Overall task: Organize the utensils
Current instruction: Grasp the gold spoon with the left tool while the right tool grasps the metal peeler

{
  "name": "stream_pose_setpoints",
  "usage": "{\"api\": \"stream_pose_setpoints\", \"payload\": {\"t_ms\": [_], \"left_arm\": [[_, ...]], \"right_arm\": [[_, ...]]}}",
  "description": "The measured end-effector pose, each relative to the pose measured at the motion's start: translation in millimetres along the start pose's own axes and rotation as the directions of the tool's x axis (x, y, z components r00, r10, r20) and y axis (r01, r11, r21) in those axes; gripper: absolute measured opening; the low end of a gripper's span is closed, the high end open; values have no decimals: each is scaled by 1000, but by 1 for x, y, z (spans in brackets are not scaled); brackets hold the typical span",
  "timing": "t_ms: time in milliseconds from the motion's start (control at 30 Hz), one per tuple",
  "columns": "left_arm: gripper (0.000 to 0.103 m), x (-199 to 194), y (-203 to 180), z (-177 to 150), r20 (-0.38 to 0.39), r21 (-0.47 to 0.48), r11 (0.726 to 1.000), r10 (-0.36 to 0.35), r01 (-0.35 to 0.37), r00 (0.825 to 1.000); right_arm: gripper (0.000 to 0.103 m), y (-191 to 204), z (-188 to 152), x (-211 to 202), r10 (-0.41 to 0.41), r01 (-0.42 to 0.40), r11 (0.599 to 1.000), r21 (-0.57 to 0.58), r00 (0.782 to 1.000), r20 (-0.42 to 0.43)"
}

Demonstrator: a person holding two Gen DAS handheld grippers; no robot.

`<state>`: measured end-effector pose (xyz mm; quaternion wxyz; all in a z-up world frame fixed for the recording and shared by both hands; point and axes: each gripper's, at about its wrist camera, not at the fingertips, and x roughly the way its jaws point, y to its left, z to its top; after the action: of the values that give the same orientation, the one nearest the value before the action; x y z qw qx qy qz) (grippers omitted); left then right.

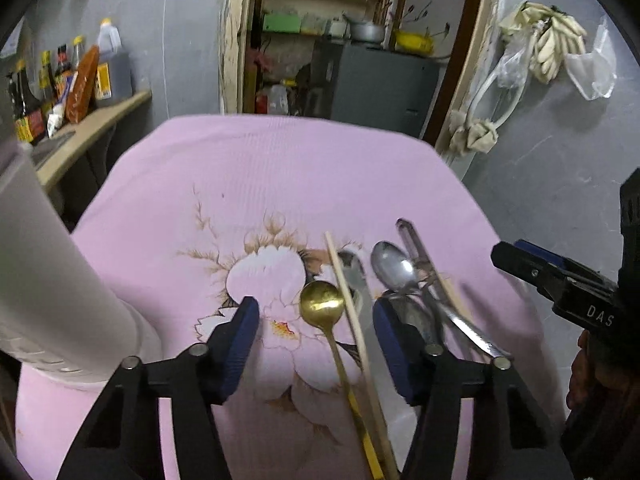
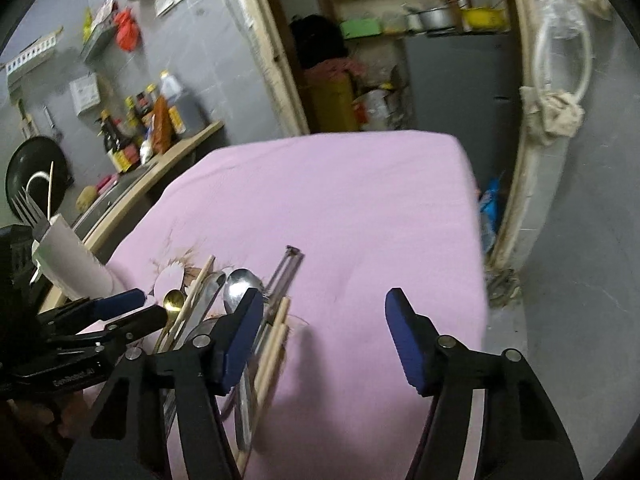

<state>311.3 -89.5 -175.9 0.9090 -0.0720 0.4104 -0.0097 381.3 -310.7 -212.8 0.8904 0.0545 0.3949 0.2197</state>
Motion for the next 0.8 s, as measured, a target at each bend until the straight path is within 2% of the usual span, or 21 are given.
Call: {"api": "stream_pose_setpoints", "payload": {"t_ms": [167,267,367,633,800], "left_arm": [[42,17,4,1,-50,-20,1000,-18,17,999],[37,22,7,3,-54,-23,1000,-19,18,998],[31,25,9,5,-54,-16,1000,-15,14,998],[24,27,6,8,-66,6,999,-40,40,997],[21,29,-1,9,-74,52,998,-29,33,997]], "right_arm": [[48,5,8,26,32,-32,999,-11,998,-52],[44,10,12,38,44,-45,999,-12,997,-70],[34,18,16,51,49,-50,999,-11,994,-97],[33,26,20,68,22,-25,1000,-16,987,-157],[33,36,25,76,-30,27,999,-21,983,-179]]}}
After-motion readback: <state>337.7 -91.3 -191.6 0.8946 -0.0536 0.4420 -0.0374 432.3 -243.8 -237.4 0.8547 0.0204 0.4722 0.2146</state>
